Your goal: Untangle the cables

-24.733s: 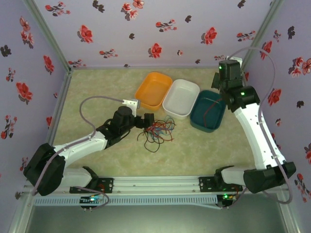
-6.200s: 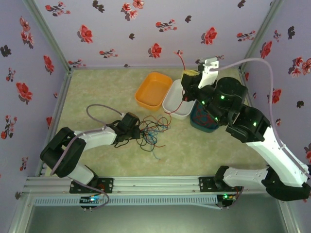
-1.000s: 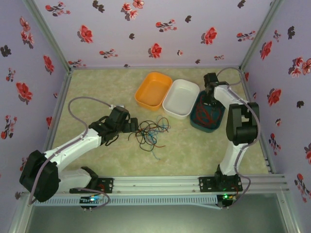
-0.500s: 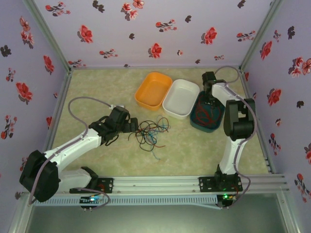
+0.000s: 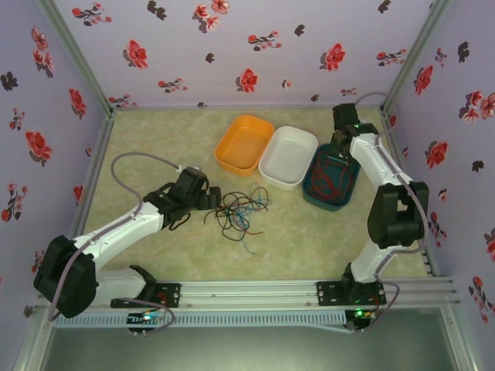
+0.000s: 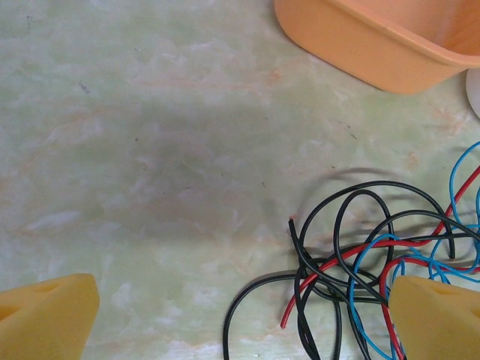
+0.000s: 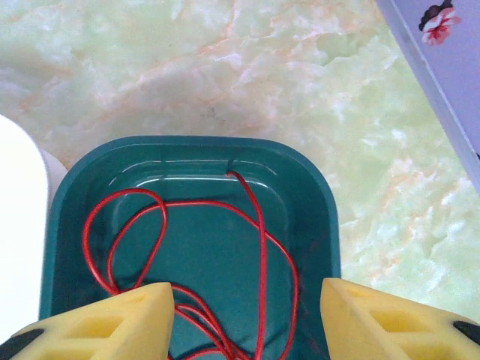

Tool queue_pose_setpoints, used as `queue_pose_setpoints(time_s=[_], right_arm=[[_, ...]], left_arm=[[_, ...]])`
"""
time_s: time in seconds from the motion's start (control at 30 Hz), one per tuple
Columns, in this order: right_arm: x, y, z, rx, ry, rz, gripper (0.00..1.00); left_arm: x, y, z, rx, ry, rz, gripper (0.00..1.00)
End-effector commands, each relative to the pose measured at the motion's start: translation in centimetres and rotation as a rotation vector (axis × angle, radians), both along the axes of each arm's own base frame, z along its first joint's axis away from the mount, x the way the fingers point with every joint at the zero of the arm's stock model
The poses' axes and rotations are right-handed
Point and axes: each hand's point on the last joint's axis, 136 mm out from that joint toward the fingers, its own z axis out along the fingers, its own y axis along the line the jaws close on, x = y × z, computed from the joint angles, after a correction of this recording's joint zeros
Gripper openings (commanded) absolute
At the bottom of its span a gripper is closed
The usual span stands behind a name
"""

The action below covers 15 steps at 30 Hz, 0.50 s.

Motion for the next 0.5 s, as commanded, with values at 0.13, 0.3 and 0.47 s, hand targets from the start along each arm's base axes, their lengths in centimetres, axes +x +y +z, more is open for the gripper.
queue_pose_setpoints(time_s=[0.13, 0.3, 0.47], right_arm=[[-4.8, 0.5, 0.3, 0.01, 0.029, -0.02, 0.51], [-7.0, 1.6, 0.0, -0.006, 0.048, 0.006, 0.49], [-8.0, 1.6, -1.7, -0.019, 0.085, -0.003, 0.47]], left_arm=[[0.6, -0.3, 1.0, -0.009, -0.02, -0.011, 1.0], [0.5, -0.4, 0.8, -0.014, -0.015, -0.011, 1.0], [0.4, -0.4, 0.6, -0.022, -0.012, -0.01, 1.0]])
